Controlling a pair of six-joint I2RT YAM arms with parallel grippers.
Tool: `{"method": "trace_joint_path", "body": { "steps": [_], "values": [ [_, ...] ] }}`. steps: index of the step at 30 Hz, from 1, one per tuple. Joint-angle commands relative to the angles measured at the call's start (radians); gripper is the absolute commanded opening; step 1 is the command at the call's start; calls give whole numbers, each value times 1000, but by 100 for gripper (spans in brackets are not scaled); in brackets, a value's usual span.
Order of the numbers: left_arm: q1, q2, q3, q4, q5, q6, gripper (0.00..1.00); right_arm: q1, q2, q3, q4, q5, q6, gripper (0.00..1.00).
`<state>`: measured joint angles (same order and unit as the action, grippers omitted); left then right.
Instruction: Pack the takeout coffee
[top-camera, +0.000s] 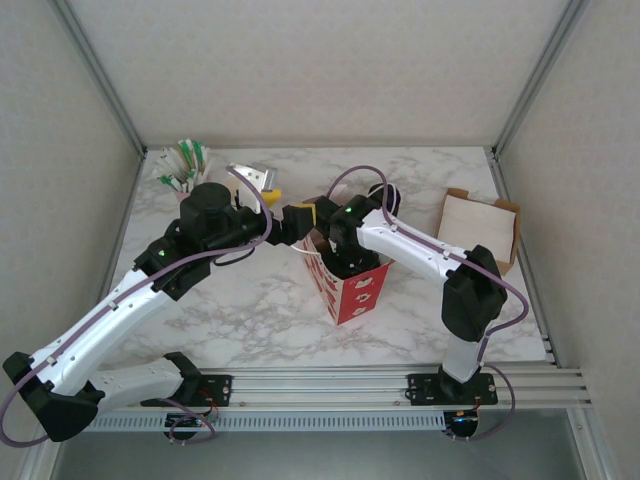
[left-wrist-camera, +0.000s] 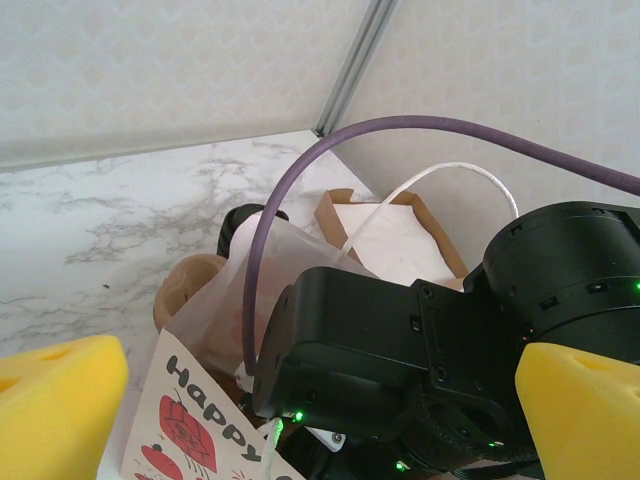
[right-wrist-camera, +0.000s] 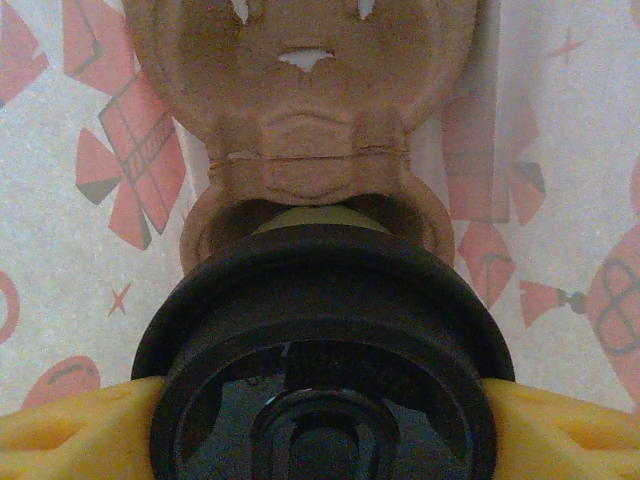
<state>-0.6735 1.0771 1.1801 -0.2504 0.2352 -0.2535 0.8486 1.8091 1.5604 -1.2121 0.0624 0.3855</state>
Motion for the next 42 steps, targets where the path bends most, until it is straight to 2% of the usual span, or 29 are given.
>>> {"method": "trace_joint_path", "body": {
  "steps": [1, 26, 42],
  "values": [
    [-10, -6, -5, 32, 4, 10, 100, -5, 78, -38, 6, 32, 23, 77],
    [-10, -8, -16, 39, 1, 8, 100, -5, 107, -59, 21, 27, 32, 78],
    [-11, -15, -20, 45, 4, 6, 100, -5, -10, 62, -106, 50, 53, 86]
  ]
}}
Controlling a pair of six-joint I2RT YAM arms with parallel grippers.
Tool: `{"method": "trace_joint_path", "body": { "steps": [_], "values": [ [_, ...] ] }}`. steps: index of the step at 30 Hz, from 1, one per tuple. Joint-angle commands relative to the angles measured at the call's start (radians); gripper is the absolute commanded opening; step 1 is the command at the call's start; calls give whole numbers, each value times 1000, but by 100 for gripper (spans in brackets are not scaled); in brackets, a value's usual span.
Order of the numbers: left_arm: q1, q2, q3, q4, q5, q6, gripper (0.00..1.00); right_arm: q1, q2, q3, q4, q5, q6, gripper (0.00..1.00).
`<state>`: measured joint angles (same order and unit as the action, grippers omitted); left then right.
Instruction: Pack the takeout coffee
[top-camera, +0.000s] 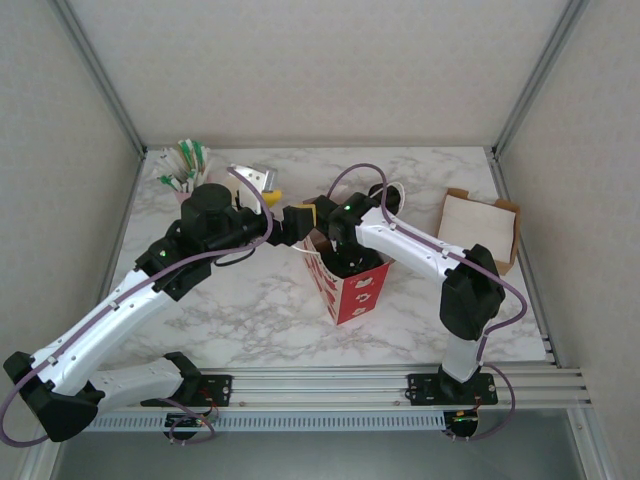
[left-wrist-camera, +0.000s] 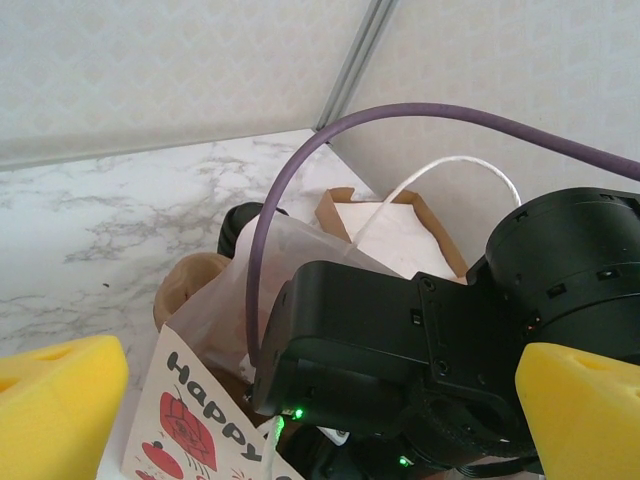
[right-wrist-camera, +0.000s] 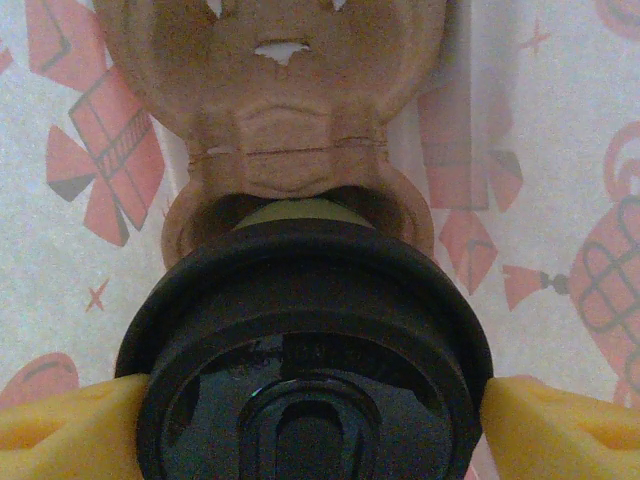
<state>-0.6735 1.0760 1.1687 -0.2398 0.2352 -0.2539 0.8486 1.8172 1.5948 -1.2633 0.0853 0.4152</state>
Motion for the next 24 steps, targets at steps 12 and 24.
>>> {"method": "trace_joint_path", "body": {
  "steps": [12, 24],
  "values": [
    [-11, -11, -8, 37, 7, 7, 100, -5, -63, 93, -92, 16, 35, 91],
    [-10, -43, -14, 50, -29, -1, 100, -5, -142, 182, -122, 19, 43, 96]
  ]
}}
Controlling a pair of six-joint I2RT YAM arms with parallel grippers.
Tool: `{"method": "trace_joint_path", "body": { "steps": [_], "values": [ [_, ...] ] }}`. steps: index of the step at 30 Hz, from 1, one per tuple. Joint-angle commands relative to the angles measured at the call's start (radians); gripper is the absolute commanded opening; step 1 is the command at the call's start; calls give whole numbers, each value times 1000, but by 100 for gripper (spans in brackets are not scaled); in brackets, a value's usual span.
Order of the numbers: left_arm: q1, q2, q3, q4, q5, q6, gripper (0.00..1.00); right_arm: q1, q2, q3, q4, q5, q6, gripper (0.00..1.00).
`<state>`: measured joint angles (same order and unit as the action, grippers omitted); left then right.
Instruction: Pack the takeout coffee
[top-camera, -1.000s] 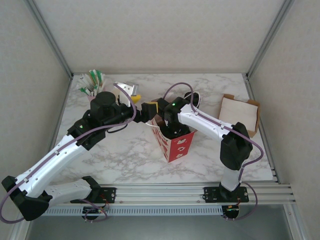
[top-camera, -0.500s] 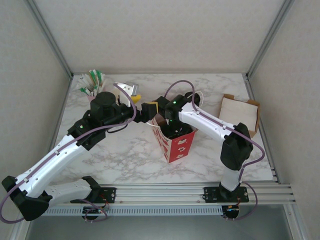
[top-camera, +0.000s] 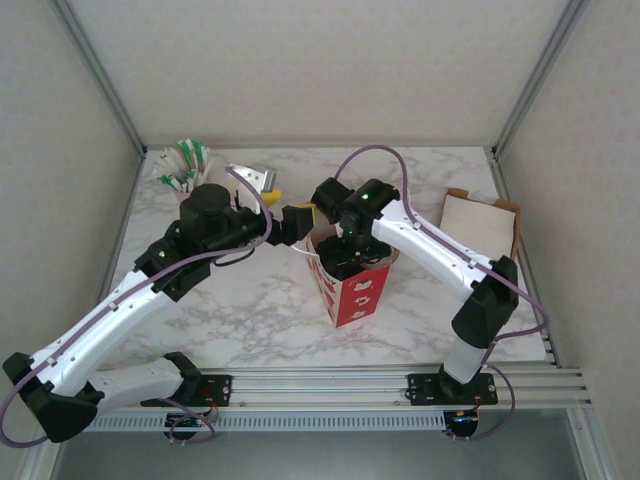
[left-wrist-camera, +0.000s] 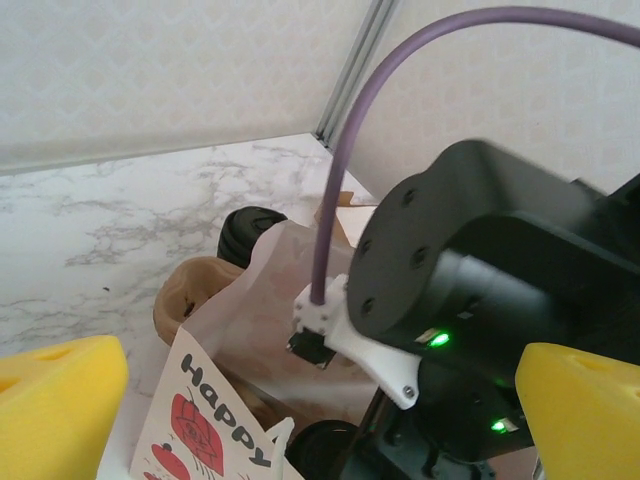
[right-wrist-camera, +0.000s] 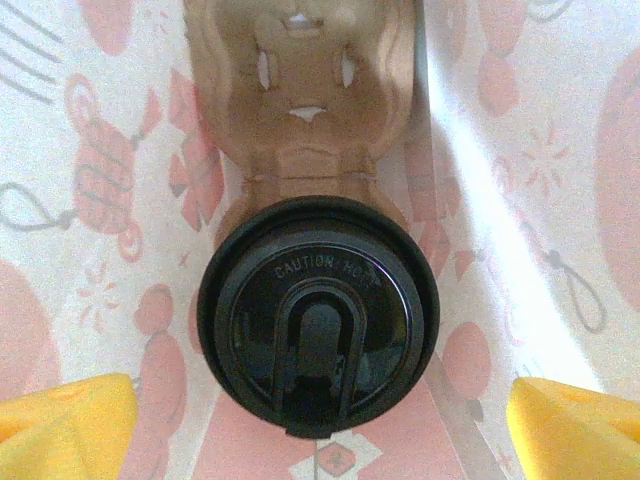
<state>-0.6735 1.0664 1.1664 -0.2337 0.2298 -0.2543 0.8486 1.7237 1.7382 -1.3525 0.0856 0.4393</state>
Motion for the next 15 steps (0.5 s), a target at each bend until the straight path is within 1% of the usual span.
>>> {"method": "trace_joint_path", "body": {
  "steps": [1, 8, 15],
  "values": [
    [-10, -38, -11, 46, -28, -3, 100, -5, -59, 43, -29, 15, 19, 96],
    [-11, -70, -16, 51, -52, -16, 100, -4, -133, 60, 13, 4, 26, 97],
    [-11, -100, -8, 38, -14, -44, 100, -3, -230, 50, 91, 14, 34, 96]
  ]
}}
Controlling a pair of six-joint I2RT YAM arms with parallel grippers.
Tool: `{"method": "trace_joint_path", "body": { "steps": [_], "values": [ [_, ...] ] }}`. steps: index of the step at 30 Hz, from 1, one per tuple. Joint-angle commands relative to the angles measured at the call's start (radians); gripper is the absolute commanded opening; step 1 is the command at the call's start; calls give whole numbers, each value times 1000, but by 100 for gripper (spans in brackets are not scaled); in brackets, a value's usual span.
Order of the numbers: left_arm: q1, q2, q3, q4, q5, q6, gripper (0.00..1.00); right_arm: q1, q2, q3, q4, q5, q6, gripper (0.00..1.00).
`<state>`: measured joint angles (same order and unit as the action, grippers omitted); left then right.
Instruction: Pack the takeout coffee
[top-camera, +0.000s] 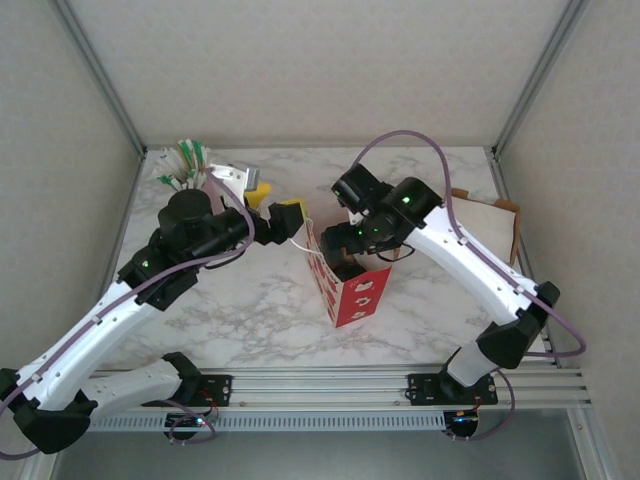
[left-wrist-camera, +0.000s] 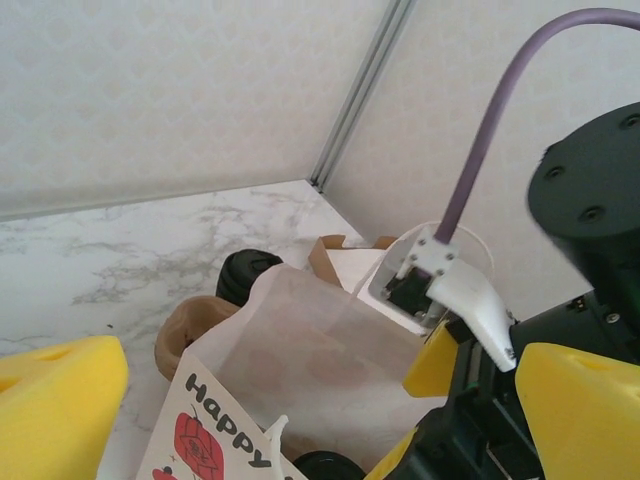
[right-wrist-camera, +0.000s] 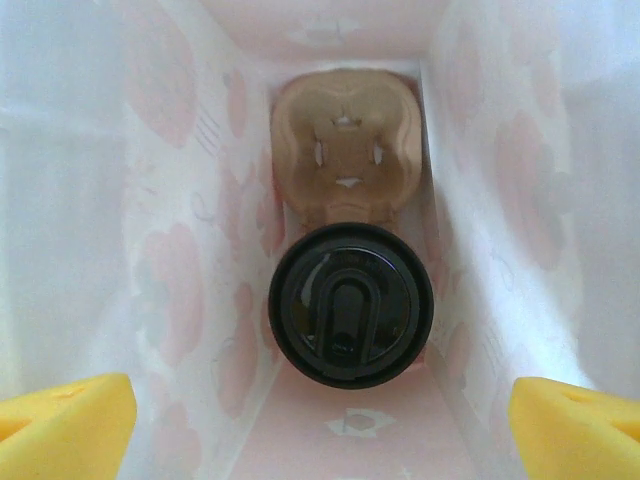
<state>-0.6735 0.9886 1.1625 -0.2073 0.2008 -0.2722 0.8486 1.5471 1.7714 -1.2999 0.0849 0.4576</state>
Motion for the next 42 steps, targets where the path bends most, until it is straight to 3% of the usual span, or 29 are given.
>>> {"method": "trace_joint_path", "body": {
  "steps": [1, 12, 24, 34, 42],
  "values": [
    [-10, -22, 1, 2, 26, -30, 100, -4, -72, 17, 50, 10, 18, 96],
    [-18, -30, 58, -83, 72, -58, 100, -2, -336, -40, 194, 0, 30, 95],
    [-45, -52, 130, -212, 91, -130, 100, -2, -633, -312, 240, 32, 95, 94],
    [-55, -45, 86, -200, 59, -148, 100, -2, -687, -369, 225, 46, 112, 93],
    [-55, -122, 13, -240, -47, -179, 100, -2, -737, -433, 153, 75, 179, 93]
  ]
}}
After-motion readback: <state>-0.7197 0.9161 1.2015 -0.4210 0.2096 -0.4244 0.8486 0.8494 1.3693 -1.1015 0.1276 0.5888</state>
